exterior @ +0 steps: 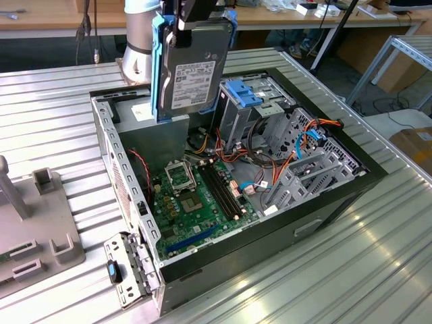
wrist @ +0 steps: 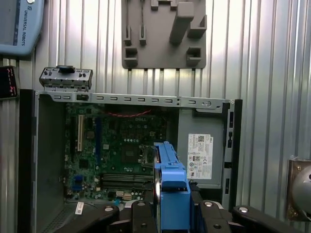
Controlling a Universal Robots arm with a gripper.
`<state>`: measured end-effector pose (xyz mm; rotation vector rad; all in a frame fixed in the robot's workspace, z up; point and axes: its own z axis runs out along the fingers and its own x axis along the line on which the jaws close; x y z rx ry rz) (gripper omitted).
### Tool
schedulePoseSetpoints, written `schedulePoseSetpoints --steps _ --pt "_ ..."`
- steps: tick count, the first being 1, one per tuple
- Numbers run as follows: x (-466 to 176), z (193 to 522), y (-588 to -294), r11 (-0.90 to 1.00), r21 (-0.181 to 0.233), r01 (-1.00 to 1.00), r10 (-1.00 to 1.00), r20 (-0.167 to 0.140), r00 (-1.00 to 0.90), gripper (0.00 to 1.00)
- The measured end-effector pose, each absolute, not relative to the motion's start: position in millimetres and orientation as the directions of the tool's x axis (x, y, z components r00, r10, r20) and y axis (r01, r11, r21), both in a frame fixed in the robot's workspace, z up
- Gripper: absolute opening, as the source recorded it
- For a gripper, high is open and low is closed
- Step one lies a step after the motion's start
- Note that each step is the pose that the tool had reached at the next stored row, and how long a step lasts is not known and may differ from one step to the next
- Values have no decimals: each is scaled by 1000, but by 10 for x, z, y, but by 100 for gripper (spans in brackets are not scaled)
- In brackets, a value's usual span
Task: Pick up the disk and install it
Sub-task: 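Pick up the disk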
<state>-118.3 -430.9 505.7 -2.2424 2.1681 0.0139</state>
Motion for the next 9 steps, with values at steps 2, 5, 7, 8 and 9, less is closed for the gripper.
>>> schedulePoseSetpoints --steps 2,5,7,8,9 --pt "-1182 5052 -4397 -34 -10 -999 -999 -22 34 37" --pt "-1183 5042 -4552 -34 -10 -999 -999 -22 34 37" --pt "-1183 5033 -4681 -34 -10 -999 -999 -22 34 37" --pt "-1183 5030 -4720 -34 -10 -999 -999 -22 34 37" --pt "-1182 5026 -4754 -34 -10 -999 -999 -21 34 37"
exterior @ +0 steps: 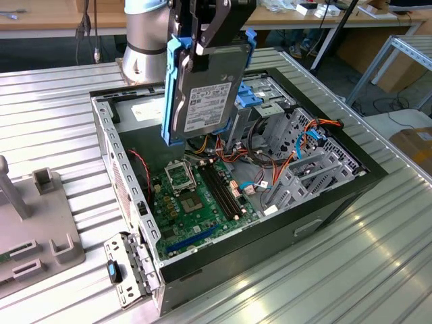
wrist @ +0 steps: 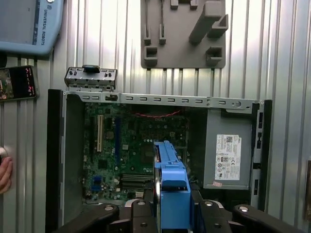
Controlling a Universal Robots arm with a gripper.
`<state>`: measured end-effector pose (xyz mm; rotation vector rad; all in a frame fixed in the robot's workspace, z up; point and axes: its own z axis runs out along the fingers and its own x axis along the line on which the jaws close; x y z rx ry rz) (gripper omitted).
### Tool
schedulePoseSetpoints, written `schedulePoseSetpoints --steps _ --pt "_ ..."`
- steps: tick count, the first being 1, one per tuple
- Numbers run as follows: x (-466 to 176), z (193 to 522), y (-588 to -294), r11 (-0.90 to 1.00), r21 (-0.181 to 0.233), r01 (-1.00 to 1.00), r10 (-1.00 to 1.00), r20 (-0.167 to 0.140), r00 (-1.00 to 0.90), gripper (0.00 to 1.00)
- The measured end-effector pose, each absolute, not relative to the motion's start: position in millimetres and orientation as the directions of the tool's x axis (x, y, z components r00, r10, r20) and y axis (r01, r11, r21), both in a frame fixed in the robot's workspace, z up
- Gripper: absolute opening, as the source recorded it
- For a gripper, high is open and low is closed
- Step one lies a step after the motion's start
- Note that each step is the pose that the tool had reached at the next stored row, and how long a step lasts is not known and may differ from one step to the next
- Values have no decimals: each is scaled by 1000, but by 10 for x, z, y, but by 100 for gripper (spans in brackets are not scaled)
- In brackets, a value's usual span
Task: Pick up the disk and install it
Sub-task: 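Pick up the disk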
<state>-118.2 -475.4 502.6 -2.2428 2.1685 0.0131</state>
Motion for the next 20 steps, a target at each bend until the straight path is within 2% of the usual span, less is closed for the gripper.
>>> schedulePoseSetpoints --steps 11,20 --pt "-1183 4930 -5102 -34 -10 -999 -999 -21 34 37" --pt "-981 4917 -5138 -34 -10 -999 -999 -20 34 37"
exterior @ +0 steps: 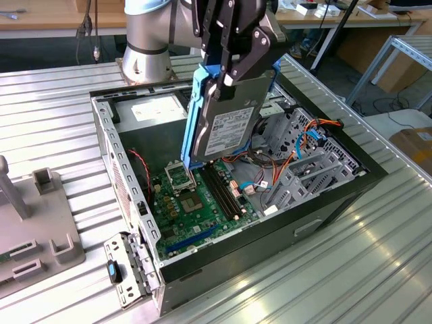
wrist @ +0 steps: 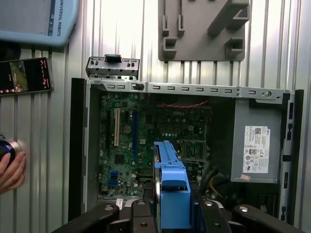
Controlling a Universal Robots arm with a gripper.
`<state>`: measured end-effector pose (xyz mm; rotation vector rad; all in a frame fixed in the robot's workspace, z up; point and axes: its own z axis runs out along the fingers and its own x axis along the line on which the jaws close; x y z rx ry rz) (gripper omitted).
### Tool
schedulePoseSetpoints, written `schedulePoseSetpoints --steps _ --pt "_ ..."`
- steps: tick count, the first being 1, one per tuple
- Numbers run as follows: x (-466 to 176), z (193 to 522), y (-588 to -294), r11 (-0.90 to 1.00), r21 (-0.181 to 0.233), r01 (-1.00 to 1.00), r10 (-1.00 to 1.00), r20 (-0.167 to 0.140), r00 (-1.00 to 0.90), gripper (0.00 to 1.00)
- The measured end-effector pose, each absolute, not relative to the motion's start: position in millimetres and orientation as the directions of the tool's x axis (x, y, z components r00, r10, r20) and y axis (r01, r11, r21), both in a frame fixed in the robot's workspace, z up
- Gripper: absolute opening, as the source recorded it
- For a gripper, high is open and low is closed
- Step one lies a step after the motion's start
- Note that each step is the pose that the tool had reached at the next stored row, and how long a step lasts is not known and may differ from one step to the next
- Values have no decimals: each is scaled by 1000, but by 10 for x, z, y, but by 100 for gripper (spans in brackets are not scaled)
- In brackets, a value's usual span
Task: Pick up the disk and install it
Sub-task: 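Pick up the disk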
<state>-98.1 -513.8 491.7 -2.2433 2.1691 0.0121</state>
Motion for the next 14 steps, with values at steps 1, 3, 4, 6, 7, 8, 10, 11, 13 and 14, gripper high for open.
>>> schedulePoseSetpoints --steps 1,3,4,6,7,8,10,11,13,14 --pt "-954 4916 -5138 -34 -10 -999 -999 -20 34 37" --pt "-916 4915 -5138 -34 -10 -999 -999 -20 34 37" --pt "-904 4915 -5140 -34 -10 -999 -999 -20 34 37" --pt "-890 4914 -5161 -34 -10 -999 -999 -20 34 37" --pt "-888 4914 -5197 -34 -10 -999 -999 -20 34 37" --pt "-887 4912 -5243 -34 -10 -999 -999 -20 34 37" --pt "-887 4911 -5286 -34 -10 -999 -999 -20 34 37" --pt "-887 4912 -5298 -34 -10 -999 -999 -20 34 37" --pt "-887 4912 -5299 -34 -10 -999 -999 -20 34 37" --pt "-887 4912 -5300 -34 -10 -999 -999 -20 34 37"
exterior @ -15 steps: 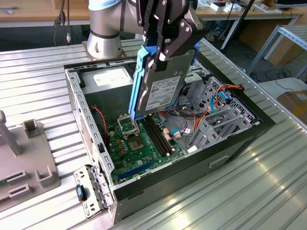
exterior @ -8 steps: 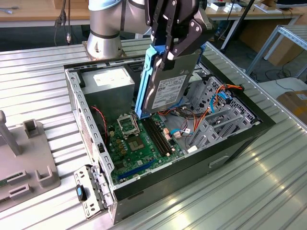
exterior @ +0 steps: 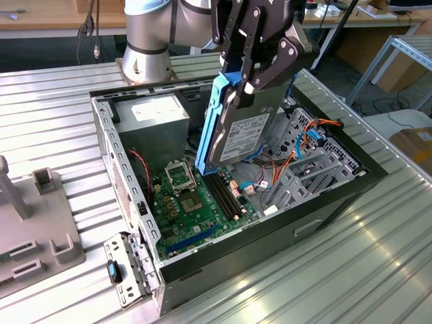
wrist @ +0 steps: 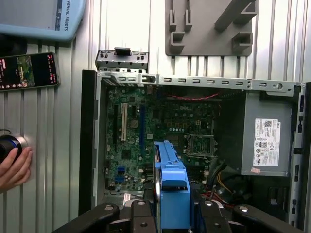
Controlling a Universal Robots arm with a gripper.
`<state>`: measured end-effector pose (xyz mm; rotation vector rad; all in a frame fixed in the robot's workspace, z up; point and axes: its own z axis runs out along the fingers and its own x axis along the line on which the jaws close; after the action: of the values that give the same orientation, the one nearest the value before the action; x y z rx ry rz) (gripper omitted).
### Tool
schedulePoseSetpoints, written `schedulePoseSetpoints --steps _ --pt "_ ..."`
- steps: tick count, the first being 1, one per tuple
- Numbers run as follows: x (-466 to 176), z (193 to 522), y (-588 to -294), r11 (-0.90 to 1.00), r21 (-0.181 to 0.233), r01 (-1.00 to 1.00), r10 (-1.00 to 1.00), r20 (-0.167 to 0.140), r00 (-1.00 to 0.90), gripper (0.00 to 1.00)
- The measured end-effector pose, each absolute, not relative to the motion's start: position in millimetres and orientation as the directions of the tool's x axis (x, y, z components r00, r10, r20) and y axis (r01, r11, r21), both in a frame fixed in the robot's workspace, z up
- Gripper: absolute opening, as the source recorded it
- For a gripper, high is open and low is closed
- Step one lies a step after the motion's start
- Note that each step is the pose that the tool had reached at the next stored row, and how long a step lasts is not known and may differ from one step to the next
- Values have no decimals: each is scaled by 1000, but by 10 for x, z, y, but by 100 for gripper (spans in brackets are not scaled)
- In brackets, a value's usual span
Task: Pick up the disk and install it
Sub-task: 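Pick up the disk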
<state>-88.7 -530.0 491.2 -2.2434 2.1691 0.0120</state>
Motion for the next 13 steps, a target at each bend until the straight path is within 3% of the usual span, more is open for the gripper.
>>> schedulePoseSetpoints --steps 13 --pt "-816 4911 -5303 -34 -10 -999 -999 -20 34 37"
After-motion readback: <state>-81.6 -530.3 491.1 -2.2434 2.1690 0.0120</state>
